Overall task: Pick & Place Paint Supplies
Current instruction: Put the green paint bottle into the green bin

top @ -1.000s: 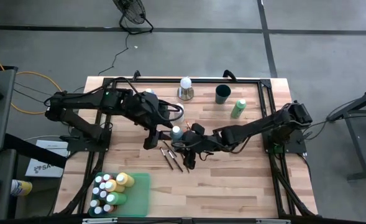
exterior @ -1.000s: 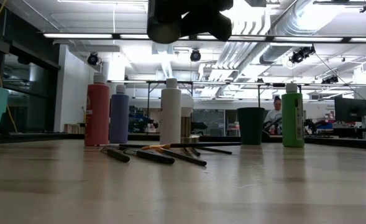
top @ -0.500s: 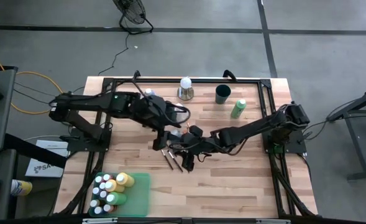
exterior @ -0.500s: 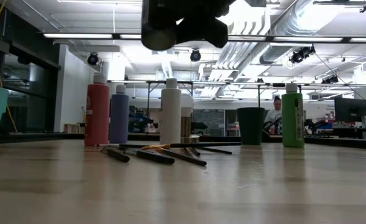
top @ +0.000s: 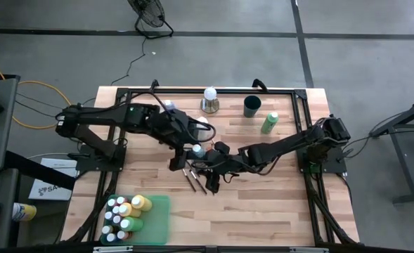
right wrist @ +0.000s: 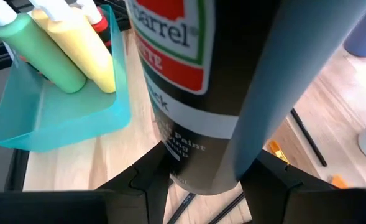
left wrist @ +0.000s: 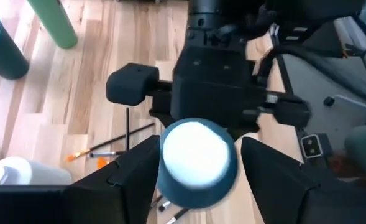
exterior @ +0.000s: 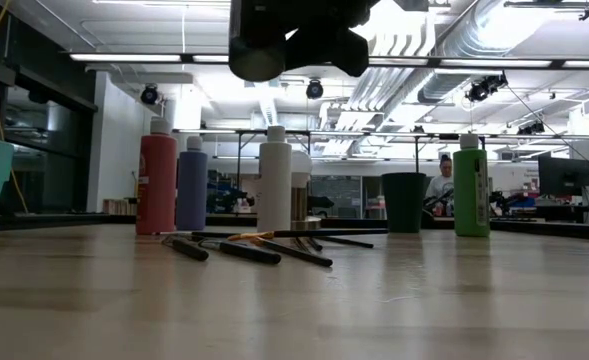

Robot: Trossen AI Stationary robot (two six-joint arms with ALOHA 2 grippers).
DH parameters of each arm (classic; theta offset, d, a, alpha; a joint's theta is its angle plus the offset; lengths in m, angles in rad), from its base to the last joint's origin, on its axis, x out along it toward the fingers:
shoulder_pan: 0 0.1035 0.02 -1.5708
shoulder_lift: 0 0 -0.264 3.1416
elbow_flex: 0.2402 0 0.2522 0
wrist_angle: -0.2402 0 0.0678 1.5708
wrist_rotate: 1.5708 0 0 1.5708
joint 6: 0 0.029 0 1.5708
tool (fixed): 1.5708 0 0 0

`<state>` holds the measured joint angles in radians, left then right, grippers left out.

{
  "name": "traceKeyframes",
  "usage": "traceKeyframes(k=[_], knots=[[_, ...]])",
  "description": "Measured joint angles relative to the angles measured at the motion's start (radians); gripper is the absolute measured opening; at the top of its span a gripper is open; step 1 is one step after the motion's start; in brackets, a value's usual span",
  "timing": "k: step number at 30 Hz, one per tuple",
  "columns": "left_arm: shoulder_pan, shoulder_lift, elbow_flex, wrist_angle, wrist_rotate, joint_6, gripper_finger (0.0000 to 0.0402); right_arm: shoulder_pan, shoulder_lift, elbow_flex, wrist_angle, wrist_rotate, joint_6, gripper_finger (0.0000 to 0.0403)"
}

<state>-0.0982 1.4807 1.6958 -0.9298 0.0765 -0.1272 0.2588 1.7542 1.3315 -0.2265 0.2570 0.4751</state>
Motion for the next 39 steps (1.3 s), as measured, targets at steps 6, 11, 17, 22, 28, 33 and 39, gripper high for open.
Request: traceKeyframes(k=[6, 11, 17, 22, 28, 33, 39], knots=[[0.0, -0.018, 0.013, -0.009, 0.0, -0.008, 0.0176, 0.0, 0.0, 0.0, -0.001, 0.001, -0.001, 0.0156], [0.0, -0.018, 0.013, -0.011, 0.0, -0.008, 0.0123, 0.001, 0.0, 0.0, -0.002, -0.002, -0.003, 0.0156], [0.0, -0.011, 0.013, -0.013, 0.008, -0.011, 0.0122, 0.001, 0.0, -0.001, -0.007, -0.003, -0.001, 0.0156], [0.0, -0.011, 0.013, -0.013, 0.016, -0.01, 0.0123, 0.001, 0.0, -0.001, -0.005, -0.003, 0.0, 0.0156], [0.0, -0.011, 0.013, -0.014, 0.019, -0.002, 0.0109, 0.001, 0.0, -0.001, -0.005, -0.002, 0.001, 0.0156], [0.0, -0.011, 0.013, -0.015, 0.019, 0.0, 0.0109, 0.001, 0.0, -0.001, -0.004, -0.002, 0.002, 0.0156], [0.001, -0.011, 0.013, -0.013, 0.057, -0.001, 0.0155, 0.001, -0.001, -0.001, -0.001, -0.003, -0.001, 0.0156]])
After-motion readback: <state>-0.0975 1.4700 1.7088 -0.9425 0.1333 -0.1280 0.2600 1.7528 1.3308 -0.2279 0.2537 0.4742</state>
